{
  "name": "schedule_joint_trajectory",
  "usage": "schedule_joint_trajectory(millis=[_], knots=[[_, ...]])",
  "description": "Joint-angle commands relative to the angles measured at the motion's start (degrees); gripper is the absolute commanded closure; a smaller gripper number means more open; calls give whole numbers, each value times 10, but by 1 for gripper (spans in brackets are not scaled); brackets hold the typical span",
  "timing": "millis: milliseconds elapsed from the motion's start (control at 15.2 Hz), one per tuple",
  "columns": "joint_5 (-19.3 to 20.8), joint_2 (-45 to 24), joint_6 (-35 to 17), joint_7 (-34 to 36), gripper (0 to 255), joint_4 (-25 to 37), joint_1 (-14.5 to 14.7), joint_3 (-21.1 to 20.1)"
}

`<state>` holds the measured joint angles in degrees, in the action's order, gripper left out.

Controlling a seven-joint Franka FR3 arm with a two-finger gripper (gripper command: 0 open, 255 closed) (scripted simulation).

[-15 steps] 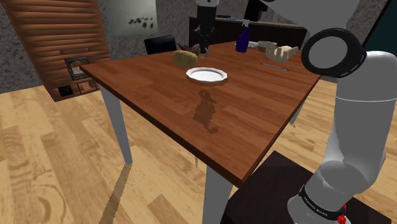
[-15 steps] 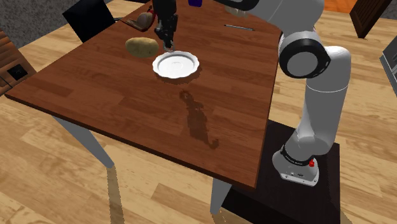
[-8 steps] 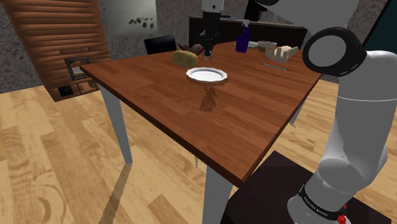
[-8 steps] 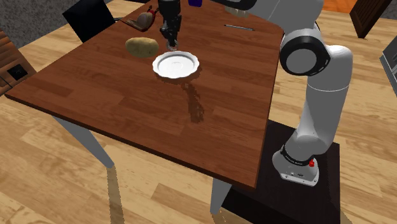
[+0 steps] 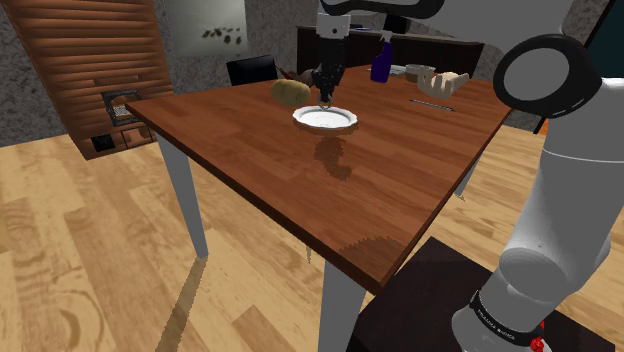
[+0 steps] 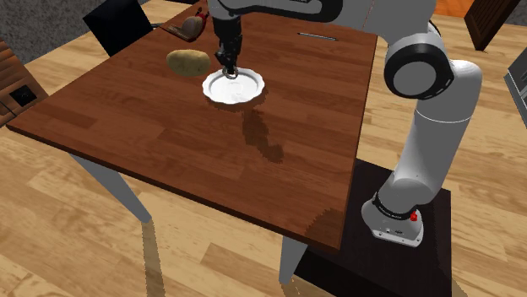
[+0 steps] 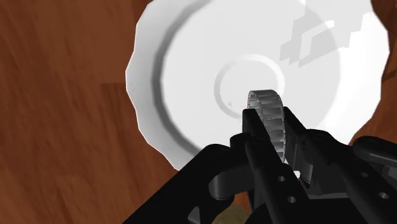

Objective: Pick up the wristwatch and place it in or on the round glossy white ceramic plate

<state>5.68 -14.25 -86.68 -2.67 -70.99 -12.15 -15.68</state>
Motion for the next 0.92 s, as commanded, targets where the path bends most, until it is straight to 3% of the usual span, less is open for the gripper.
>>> schedule_joint_trajectory(millis=[0, 132, 660, 726, 858], knots=[[-2, 7, -20, -1, 255, -26, -3, 1], [-4, 14, -40, -1, 255, -53, -5, 1], [-4, 14, -40, -1, 255, -53, -5, 1], [-4, 14, -40, -1, 0, -53, -5, 1], [-4, 14, -40, -1, 0, -53, -5, 1]])
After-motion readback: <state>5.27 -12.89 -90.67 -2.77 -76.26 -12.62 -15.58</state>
